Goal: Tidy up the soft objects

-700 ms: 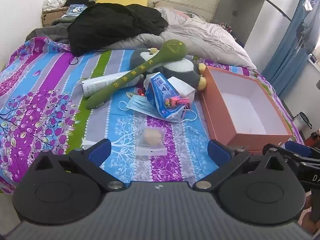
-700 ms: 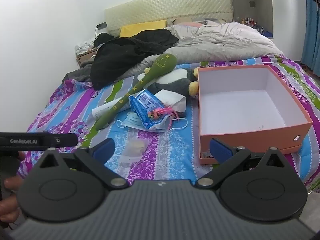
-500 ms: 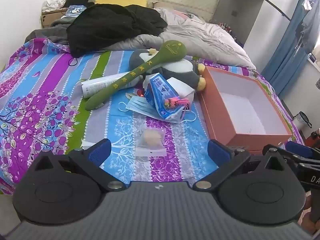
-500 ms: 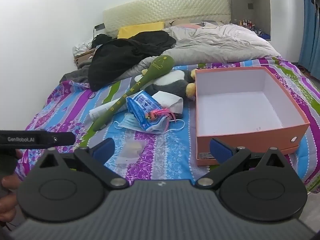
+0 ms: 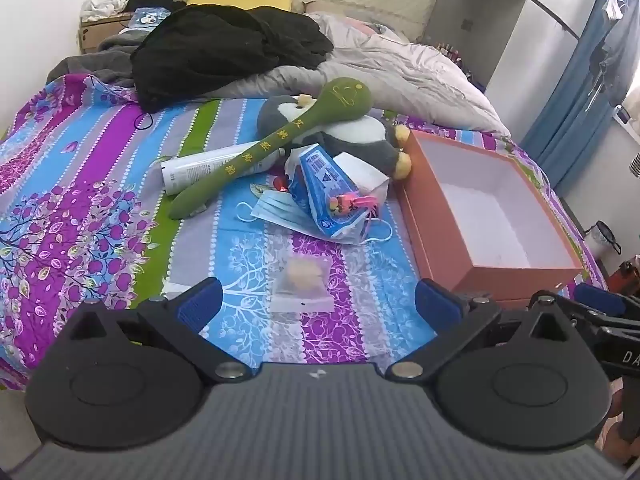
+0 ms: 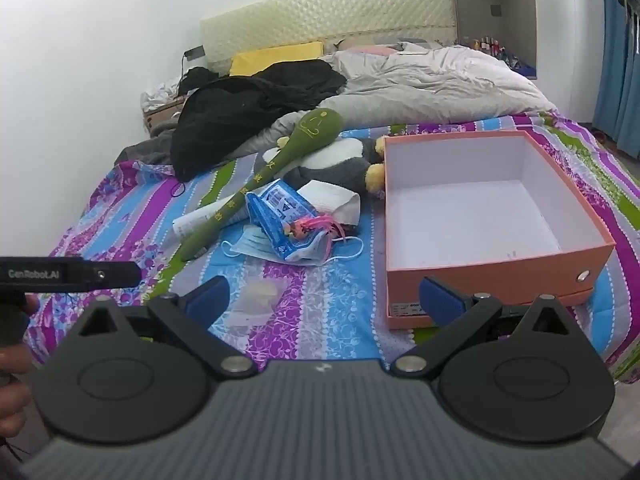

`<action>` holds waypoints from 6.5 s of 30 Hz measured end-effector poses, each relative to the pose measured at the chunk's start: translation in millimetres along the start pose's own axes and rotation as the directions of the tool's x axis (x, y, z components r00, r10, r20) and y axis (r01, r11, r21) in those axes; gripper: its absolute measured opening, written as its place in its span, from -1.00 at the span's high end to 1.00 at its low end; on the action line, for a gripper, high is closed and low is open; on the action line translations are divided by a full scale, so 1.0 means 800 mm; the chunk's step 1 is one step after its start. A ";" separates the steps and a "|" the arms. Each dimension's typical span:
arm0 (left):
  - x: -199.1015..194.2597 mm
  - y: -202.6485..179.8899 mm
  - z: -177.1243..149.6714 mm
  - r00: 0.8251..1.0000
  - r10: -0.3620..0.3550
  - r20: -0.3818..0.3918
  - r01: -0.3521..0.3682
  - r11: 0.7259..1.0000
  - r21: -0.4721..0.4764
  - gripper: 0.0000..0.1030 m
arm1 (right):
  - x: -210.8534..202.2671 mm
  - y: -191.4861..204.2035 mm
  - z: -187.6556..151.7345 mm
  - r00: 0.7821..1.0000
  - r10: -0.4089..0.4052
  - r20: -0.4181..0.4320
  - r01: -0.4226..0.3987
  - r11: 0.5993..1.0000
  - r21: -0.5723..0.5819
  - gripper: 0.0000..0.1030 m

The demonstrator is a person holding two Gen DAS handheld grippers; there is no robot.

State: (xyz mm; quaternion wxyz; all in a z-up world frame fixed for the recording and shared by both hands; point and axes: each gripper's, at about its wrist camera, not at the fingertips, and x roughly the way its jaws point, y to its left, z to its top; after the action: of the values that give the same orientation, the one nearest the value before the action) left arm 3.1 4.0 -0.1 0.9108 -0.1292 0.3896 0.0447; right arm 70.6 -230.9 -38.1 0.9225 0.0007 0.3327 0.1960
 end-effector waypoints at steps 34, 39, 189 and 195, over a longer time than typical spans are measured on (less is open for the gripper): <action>0.026 -0.014 -0.009 0.999 0.012 -0.037 -0.011 0.999 0.039 -1.00 | 0.008 -0.012 -0.015 1.000 -0.021 -0.011 0.021 0.999 0.034 -1.00; 0.025 -0.012 -0.011 0.999 0.008 -0.036 -0.007 1.000 0.025 -1.00 | 0.010 -0.009 -0.014 1.000 -0.016 -0.012 0.017 0.999 0.034 -1.00; 0.209 0.032 0.017 0.990 -0.098 -0.099 0.089 0.992 -0.093 0.75 | 0.198 0.024 0.019 0.994 0.106 -0.001 -0.106 0.991 -0.085 0.05; 0.185 0.009 0.057 0.991 -0.133 -0.032 0.131 0.991 -0.041 0.75 | 0.174 0.024 0.052 0.992 0.108 0.070 -0.101 0.990 -0.103 0.05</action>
State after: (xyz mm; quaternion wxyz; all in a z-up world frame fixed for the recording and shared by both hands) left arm 136.2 20.3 -78.1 0.9023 -0.1731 0.3948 -0.0102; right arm 187.1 -157.5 -88.2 0.9217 -0.0201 0.2871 0.2602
